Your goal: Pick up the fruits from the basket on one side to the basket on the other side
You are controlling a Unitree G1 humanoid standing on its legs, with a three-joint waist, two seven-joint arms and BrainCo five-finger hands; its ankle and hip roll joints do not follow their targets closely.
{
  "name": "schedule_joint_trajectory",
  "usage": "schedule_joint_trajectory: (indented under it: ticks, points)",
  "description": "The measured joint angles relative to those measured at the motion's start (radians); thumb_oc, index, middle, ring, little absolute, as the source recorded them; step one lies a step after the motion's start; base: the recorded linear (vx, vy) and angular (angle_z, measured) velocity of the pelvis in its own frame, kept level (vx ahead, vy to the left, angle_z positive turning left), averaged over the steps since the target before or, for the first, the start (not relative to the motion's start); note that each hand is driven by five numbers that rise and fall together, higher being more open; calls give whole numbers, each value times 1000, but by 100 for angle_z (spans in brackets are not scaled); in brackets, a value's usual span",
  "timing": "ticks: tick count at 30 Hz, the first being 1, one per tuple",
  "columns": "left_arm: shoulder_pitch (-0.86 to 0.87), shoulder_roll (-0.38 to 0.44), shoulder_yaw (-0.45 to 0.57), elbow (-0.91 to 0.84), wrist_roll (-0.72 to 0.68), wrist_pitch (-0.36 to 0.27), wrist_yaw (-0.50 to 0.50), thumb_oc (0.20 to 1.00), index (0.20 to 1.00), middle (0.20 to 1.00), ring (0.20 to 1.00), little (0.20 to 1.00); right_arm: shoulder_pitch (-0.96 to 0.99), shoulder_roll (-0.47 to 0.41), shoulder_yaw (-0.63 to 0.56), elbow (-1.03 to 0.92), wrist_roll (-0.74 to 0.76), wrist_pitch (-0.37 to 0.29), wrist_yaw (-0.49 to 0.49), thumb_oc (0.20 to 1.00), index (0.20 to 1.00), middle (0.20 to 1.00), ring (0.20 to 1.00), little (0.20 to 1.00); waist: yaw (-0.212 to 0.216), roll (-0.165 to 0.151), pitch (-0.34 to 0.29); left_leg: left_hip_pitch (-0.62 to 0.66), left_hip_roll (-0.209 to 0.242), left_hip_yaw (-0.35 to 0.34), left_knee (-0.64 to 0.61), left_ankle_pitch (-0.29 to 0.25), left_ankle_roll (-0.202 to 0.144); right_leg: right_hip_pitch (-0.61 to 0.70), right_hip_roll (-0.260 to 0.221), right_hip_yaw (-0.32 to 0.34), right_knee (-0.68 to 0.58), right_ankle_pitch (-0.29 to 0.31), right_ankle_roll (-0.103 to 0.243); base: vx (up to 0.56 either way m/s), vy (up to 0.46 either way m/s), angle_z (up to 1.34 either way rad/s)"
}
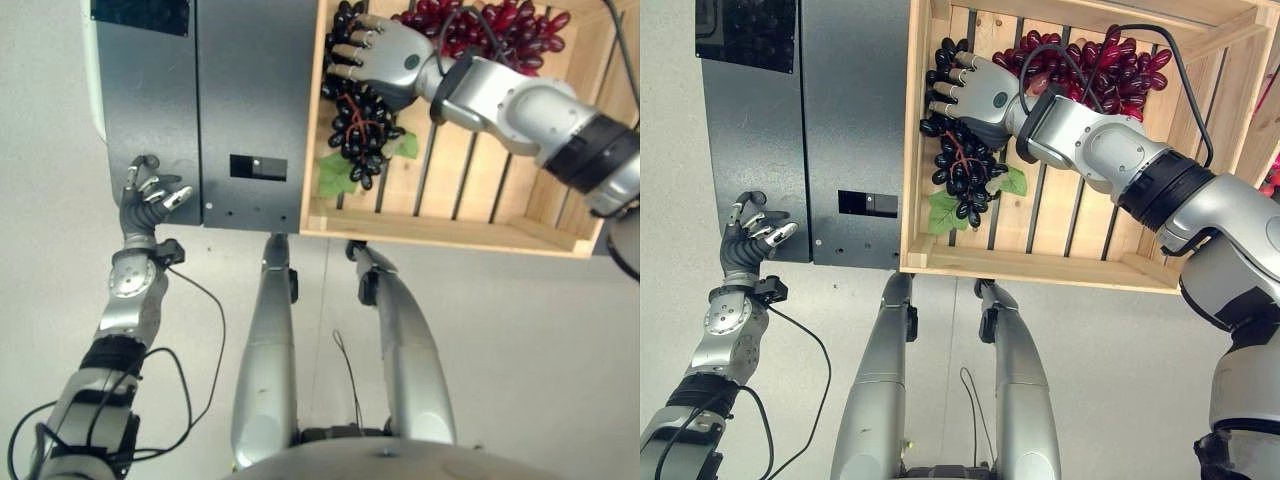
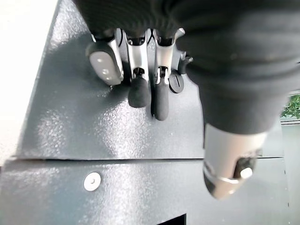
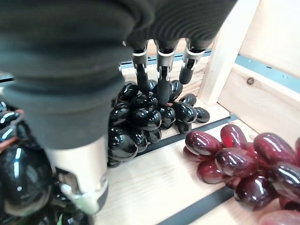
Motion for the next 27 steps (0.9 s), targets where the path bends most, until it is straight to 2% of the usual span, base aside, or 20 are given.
schedule_joint_trajectory:
  ticks: [18, 27]
  points:
    - [1, 8, -12, -5, -35, 0, -42, 1000, 1000, 1000, 1000, 1000, -82, -81, 102, -77, 59, -36, 67, 1000, 1000, 1000, 1000, 1000, 6, 0, -26, -19, -6, -10, -16, 9, -1, -21, -7, -13, 1, -7, 0, 3, 0, 1]
    - [-10, 21, -34, 3, -47, 0, -44, 1000, 1000, 1000, 1000, 1000, -72, -64, 101, -56, 77, -43, 71, 1000, 1000, 1000, 1000, 1000, 8, 0, -26, -17, -7, -15, -16, 10, -1, -18, -8, -16, 2, -7, 0, 0, 0, 0]
